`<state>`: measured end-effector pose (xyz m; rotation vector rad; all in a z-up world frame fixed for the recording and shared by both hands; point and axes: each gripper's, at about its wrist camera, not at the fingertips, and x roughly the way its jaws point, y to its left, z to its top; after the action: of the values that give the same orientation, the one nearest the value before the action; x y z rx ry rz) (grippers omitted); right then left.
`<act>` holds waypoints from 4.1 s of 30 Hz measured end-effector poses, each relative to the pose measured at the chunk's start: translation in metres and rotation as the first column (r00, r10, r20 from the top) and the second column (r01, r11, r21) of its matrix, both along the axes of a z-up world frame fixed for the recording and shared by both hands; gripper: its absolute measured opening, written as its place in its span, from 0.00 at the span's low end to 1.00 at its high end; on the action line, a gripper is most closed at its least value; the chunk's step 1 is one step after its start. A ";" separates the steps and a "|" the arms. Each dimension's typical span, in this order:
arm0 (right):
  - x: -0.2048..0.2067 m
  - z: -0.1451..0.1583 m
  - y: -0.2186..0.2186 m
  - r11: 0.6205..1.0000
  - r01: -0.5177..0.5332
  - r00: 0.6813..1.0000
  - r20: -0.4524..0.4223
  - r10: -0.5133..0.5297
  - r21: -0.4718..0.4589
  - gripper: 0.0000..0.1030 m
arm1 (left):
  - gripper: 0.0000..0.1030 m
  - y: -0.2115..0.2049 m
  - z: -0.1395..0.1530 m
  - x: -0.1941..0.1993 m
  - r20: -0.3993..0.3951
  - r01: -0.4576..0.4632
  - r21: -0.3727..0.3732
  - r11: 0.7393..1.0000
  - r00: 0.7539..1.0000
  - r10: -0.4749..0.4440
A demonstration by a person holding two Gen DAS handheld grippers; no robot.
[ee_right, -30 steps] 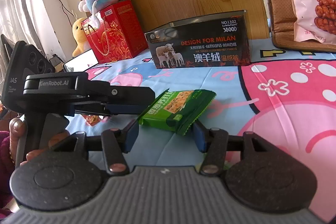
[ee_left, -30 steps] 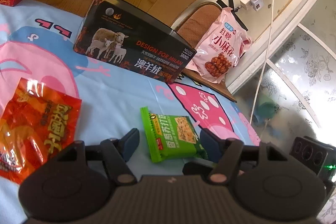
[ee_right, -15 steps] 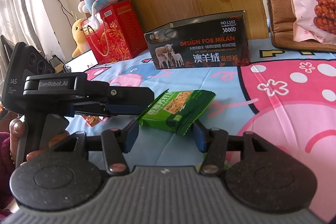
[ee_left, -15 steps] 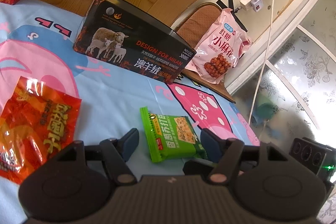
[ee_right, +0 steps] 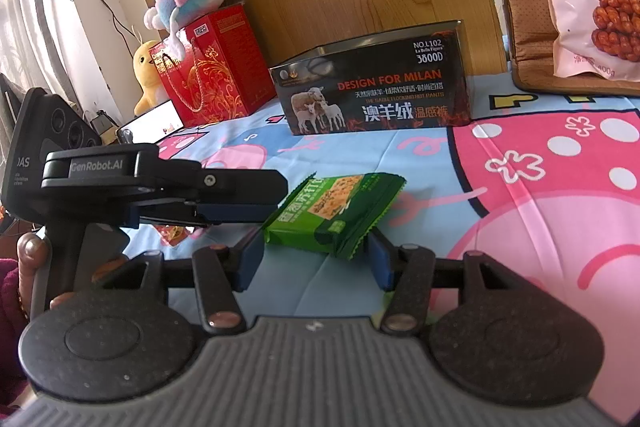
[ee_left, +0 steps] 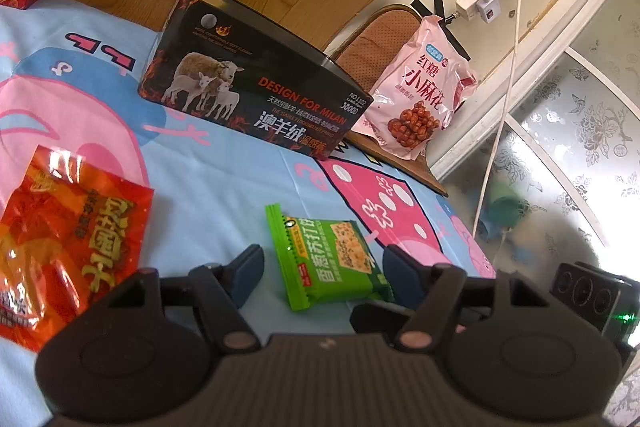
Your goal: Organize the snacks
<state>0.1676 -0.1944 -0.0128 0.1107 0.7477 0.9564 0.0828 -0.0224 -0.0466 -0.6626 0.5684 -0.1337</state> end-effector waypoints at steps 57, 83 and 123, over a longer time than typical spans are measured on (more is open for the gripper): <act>0.000 0.000 -0.001 1.000 -0.002 1.000 0.007 0.002 0.004 0.59 | 0.77 0.002 -0.001 0.004 0.010 0.033 -0.014 0.999 0.999 -0.033; -0.001 -0.002 0.000 1.000 -0.001 1.000 0.008 0.001 0.006 0.59 | 0.78 0.000 -0.001 0.004 0.014 0.042 0.006 0.999 0.999 -0.042; -0.005 0.001 -0.002 1.000 0.031 0.999 0.036 -0.031 0.006 0.59 | 0.79 -0.003 0.000 0.004 0.015 0.044 0.030 0.999 0.999 -0.044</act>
<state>0.1630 -0.1962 -0.0115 0.1086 0.7084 0.9289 0.0873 -0.0255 -0.0471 -0.6195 0.5690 -0.1711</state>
